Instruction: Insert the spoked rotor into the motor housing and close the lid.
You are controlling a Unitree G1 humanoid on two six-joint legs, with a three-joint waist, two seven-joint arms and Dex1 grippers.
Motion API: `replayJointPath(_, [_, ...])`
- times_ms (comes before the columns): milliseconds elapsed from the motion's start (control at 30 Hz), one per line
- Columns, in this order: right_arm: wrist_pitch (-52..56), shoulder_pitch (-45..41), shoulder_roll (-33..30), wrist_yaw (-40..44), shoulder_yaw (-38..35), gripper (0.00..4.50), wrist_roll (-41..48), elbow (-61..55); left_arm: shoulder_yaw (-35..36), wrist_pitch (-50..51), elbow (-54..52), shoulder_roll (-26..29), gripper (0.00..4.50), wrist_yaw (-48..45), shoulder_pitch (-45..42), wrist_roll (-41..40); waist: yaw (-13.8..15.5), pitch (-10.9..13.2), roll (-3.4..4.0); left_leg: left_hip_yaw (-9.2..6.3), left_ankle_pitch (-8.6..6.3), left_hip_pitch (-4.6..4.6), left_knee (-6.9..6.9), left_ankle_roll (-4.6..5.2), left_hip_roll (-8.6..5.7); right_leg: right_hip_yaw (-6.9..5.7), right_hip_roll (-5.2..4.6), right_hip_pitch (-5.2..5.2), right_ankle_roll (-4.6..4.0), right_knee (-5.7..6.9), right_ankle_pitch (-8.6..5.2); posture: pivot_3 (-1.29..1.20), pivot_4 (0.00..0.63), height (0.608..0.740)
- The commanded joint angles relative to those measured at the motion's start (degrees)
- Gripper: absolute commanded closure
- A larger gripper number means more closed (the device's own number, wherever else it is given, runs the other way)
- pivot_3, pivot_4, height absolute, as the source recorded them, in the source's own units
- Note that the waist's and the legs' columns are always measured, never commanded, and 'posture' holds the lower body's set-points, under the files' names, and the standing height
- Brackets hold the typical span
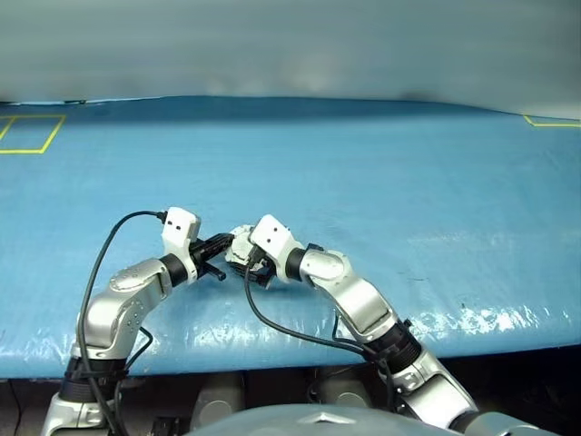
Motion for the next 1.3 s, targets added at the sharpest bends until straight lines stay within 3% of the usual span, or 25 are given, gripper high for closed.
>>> replayJointPath(33, [3.2, 5.1, -2.8, 1.0, -1.9, 0.07, 2.2, -5.5, -1.3, 0.7, 1.9, -0.1, 4.5, -0.5, 1.1, 1.1, 0.1, 0.0, 0.0, 0.0, 0.0, -0.01, -0.01, 0.0, -0.01, 0.0, -0.01, 0.01, 0.01, -0.03, -0.01, 0.0, 0.15, 0.74])
replayJointPath(267, [9.0, 14.9, -1.4, -0.4, -10.6, 0.07, 12.6, -20.4, -1.4, -0.7, 3.0, 0.2, 4.5, -1.3, 1.0, 1.6, 0.1, 0.0, 0.01, -0.03, -0.01, -0.07, -0.08, 0.0, 0.0, -0.03, -0.01, 0.08, 0.06, -0.34, 0.01, 0.0, 0.15, 0.74])
replayJointPath(433, [18.5, 19.3, 6.8, -5.6, -18.2, 0.07, 22.7, -23.9, -1.2, -1.5, 4.1, 0.2, 4.5, -2.1, 0.6, 2.2, 0.0, 0.0, 0.04, -0.04, -0.01, -0.13, -0.12, 0.01, 0.02, -0.03, 0.0, 0.07, 0.05, -0.46, 0.01, 0.0, 0.15, 0.74])
replayJointPath(633, [26.5, 19.4, 17.4, -15.0, -26.5, 0.07, 30.0, -19.4, -1.0, -2.6, 5.0, -0.1, 4.5, -2.7, 0.4, 2.6, 0.3, 0.0, 0.05, -0.03, -0.01, -0.2, -0.16, 0.01, 0.0, -0.04, -0.05, 0.08, 0.04, -0.62, 0.01, 0.0, 0.15, 0.74])
replayJointPath(900, [25.8, 16.7, 21.7, -22.3, -29.3, 0.07, 40.6, -14.4, -0.7, -3.5, 5.0, 0.1, 4.5, -3.0, 1.0, 2.9, 0.1, 0.0, 0.08, -0.03, -0.02, -0.3, -0.28, 0.03, 0.02, -0.05, -0.02, -0.07, 0.17, -0.63, 0.1, 0.0, 0.15, 0.74])
replayJointPath(1300, [23.3, 12.6, 23.9, -32.4, -29.2, 0.07, 66.3, -8.6, -0.8, -4.9, 4.8, -0.6, 4.5, -3.2, 1.0, 3.0, 0.0, 0.0, 0.09, -0.01, -0.03, -0.31, -0.27, 0.05, 0.01, -0.03, -0.02, -0.06, 0.18, -0.63, 0.1, 0.0, 0.15, 0.74])
